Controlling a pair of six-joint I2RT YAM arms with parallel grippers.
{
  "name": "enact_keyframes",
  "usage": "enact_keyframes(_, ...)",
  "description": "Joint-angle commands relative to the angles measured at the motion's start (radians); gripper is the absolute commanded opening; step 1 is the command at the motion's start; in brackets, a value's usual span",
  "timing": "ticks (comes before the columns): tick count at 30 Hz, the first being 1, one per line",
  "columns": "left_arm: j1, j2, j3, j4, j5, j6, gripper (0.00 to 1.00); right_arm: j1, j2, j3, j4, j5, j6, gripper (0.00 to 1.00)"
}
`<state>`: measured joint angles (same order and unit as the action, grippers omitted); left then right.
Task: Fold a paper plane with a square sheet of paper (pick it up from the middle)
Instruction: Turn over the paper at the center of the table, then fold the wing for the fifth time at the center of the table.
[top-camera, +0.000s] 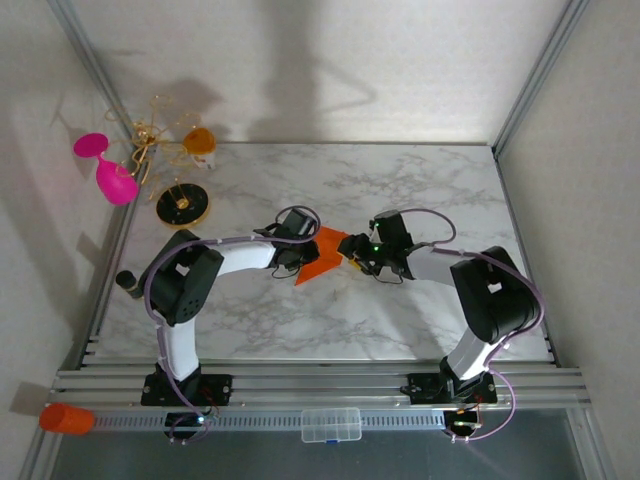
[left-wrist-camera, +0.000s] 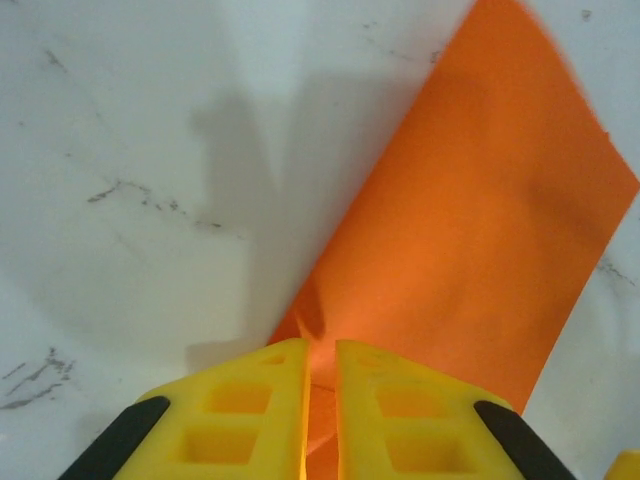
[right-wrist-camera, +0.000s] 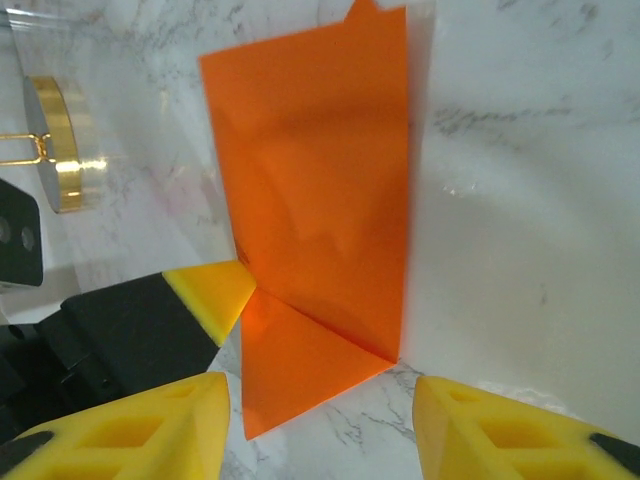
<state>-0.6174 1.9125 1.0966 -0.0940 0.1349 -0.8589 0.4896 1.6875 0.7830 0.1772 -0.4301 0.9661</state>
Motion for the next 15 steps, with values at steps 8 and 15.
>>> enact_keyframes(8,0.016,0.025,-0.032,-0.052,-0.027,-0.037,0.14,0.069,0.086,0.060,-0.026,0.052,0.078,0.45)
enact_keyframes(15,0.016,0.022,-0.038,-0.051,-0.026,-0.035,0.14,0.073,0.115,0.089,-0.039,0.055,0.092,0.41)
